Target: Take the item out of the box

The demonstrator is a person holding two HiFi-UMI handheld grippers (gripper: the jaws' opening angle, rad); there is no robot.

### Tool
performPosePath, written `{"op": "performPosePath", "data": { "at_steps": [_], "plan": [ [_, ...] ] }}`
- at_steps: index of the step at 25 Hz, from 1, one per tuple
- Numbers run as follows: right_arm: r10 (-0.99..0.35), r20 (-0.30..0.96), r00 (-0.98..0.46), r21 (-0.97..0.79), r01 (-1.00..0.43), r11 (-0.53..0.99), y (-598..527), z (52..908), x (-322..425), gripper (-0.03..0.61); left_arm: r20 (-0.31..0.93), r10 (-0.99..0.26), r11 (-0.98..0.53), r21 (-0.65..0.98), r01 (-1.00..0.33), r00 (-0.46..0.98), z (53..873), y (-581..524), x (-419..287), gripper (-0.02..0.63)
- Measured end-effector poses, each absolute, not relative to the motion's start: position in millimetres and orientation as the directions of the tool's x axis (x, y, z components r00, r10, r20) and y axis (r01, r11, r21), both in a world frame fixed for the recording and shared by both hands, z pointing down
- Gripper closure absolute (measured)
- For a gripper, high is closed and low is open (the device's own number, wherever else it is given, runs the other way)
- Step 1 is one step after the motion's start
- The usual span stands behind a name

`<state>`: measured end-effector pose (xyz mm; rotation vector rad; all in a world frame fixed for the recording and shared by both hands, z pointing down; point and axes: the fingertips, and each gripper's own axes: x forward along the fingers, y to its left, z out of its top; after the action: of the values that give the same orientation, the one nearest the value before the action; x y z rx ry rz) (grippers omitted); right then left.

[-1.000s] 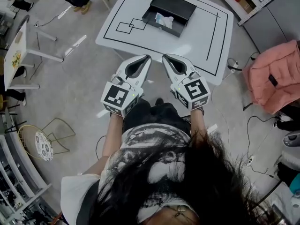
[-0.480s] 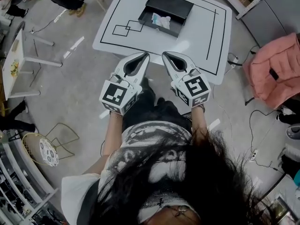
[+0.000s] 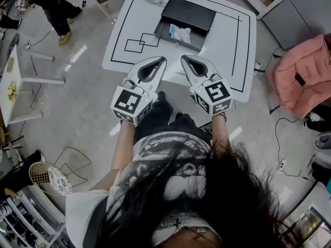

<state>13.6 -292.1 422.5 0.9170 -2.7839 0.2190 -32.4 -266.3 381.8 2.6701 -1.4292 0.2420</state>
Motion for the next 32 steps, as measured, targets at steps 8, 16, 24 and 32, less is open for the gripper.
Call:
{"op": "performPosePath", "data": {
  "at_steps": [8, 16, 24, 32],
  "plan": [
    [-0.610, 0.308, -0.730, -0.068, -0.656, 0.751, -340.5, 444.7, -4.9, 0.580, 0.203, -0.774, -0.606, 0.037, -0.795, 0.600, 392.2, -310.9, -60.8, 0.614],
    [-0.637, 0.390, -0.665, -0.025, -0.699, 0.715, -382.6, 466.5, -6.7, 0.580, 0.197, -0.747, -0.643, 0.028, -0.765, 0.635, 391.4, -342.2, -78.5, 0.614],
    [-0.607, 0.502, -0.616, 0.024, -0.692, 0.722, -427.8, 500.2, -10.3, 0.552, 0.193, -0.723, -0.670, 0.041, -0.742, 0.664, 394.1, -357.2, -93.2, 0.614],
    [-0.519, 0.640, -0.567, 0.051, -0.643, 0.765, -459.3, 552.9, -27.3, 0.515, 0.192, -0.706, -0.688, 0.045, -0.725, 0.682, 398.4, -369.2, -107.0, 0.614]
  ]
}}
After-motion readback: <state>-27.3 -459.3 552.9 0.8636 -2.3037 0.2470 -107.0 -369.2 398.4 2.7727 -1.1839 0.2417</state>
